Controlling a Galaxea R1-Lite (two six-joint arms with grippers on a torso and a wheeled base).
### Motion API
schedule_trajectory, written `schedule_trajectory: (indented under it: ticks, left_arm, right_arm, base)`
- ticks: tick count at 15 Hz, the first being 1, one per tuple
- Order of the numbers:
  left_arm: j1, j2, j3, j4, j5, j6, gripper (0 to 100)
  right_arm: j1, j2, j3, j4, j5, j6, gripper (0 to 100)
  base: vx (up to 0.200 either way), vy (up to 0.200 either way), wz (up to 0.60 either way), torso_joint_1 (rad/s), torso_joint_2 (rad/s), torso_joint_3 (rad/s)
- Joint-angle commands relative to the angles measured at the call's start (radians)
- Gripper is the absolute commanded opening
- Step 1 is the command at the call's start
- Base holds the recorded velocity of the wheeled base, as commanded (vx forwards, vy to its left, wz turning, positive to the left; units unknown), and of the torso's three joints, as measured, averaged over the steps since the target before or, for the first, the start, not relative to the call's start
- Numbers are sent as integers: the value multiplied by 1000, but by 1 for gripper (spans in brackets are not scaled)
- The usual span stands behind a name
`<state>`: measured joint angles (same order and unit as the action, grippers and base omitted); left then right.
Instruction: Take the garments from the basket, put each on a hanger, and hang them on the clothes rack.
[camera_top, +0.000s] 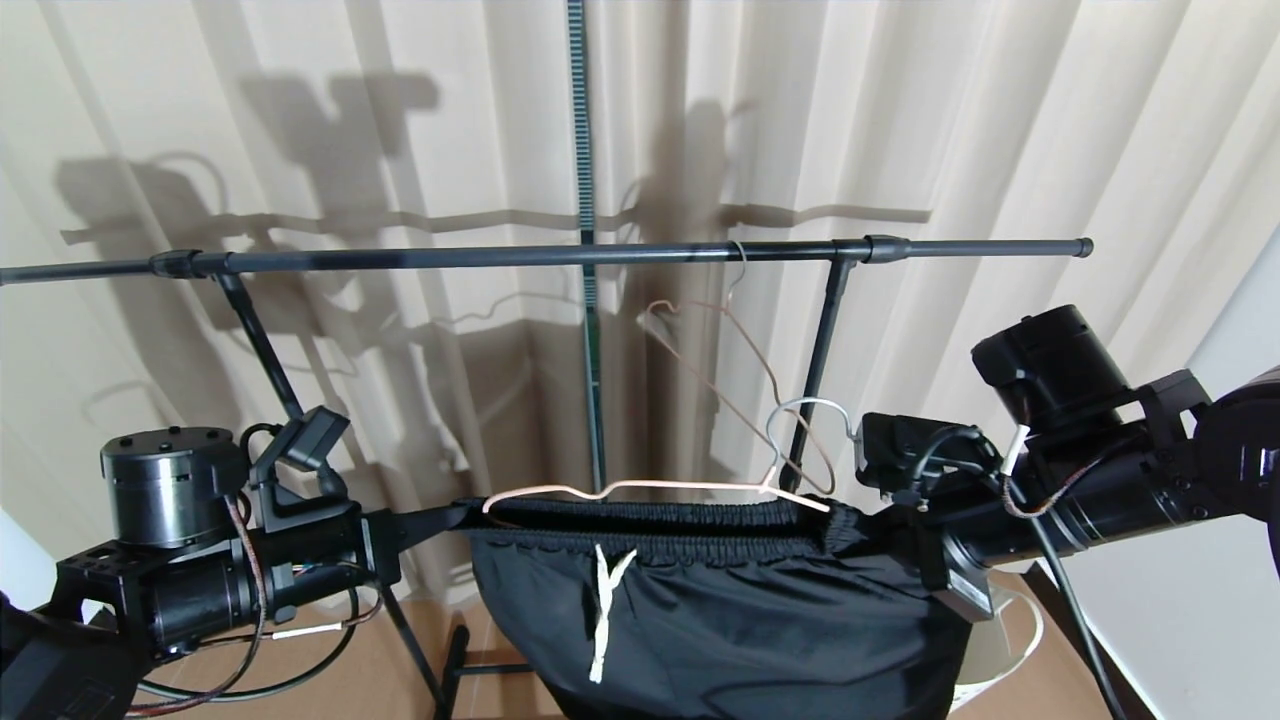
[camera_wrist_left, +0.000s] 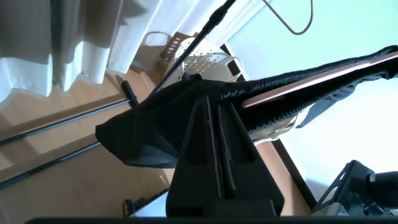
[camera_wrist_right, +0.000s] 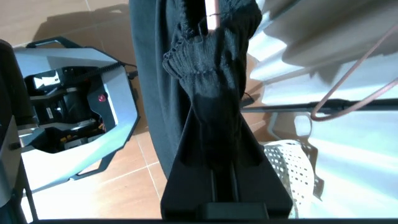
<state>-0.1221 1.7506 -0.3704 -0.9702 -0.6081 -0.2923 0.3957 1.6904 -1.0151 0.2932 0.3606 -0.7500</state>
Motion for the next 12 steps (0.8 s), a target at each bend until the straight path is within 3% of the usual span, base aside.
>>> schedule_trajectory:
  ticks: [1, 8, 11, 12]
  left_arm:
    - [1, -17, -2, -1, 1, 4, 0]
    - [-21, -54, -54, 19, 1, 28, 0]
    - [-50, -79, -122, 127, 2, 62, 0]
    - [-80, -97, -185, 240, 31, 94, 0]
  right_arm:
    - [3, 3, 1, 0, -19, 0, 0]
    - [40, 28, 0, -3, -115, 3, 0]
    - [57, 41, 0, -26, -157, 8, 0]
    - [60, 49, 3, -54, -177, 23, 0]
  base:
    - [0, 0, 0, 0, 0, 0]
    - [0, 0, 0, 0, 0, 0]
    - [0, 0, 0, 0, 0, 0]
    - [0, 0, 0, 0, 0, 0]
